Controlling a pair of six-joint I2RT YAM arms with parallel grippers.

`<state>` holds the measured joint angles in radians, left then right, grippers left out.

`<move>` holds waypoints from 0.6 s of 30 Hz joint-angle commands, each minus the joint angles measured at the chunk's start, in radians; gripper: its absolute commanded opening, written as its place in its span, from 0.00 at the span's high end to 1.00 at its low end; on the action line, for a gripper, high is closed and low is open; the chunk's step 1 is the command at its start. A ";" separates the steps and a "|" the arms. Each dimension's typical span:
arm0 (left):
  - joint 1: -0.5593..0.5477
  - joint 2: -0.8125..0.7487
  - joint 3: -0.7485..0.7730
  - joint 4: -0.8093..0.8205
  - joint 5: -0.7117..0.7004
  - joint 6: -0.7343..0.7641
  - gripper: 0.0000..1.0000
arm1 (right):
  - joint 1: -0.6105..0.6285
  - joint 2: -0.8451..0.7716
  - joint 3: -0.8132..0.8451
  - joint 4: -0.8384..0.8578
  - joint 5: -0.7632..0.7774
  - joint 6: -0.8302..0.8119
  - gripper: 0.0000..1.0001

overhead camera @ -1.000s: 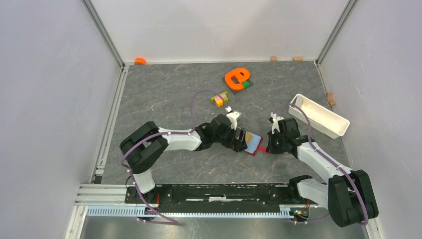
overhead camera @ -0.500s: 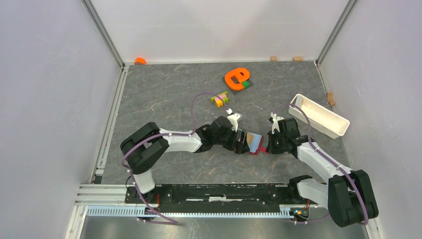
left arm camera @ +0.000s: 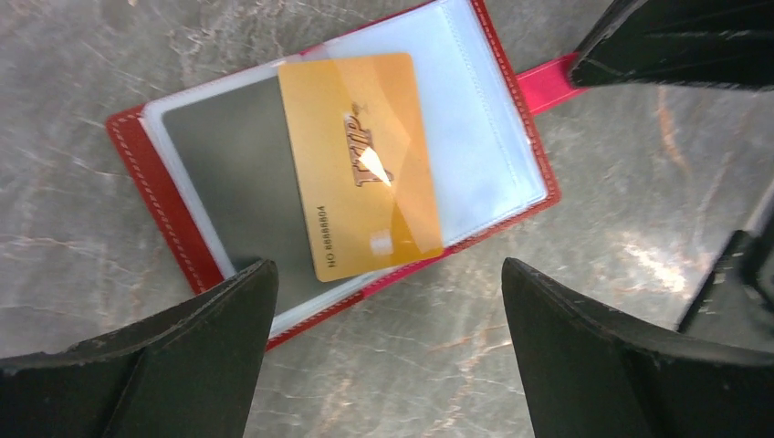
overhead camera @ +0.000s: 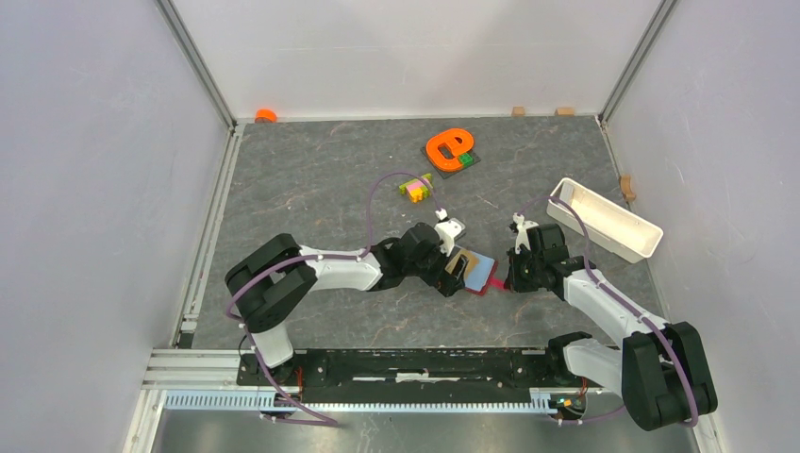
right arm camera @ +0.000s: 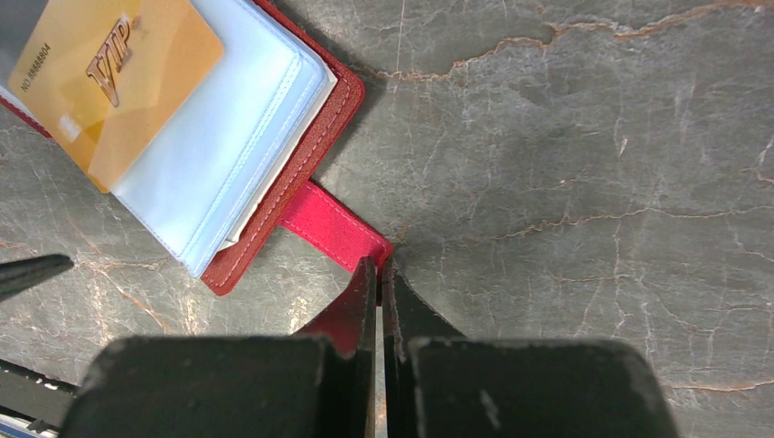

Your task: Put the credit cards into the card holder

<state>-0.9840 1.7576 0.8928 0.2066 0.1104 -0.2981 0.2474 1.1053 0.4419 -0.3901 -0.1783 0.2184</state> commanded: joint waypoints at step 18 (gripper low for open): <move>-0.043 0.016 -0.031 0.019 -0.179 0.364 0.11 | 0.000 0.013 -0.009 -0.011 0.007 -0.019 1.00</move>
<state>-1.0138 1.7580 0.8631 0.1932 -0.0368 0.0048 0.2478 1.1069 0.4419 -0.3901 -0.1787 0.2146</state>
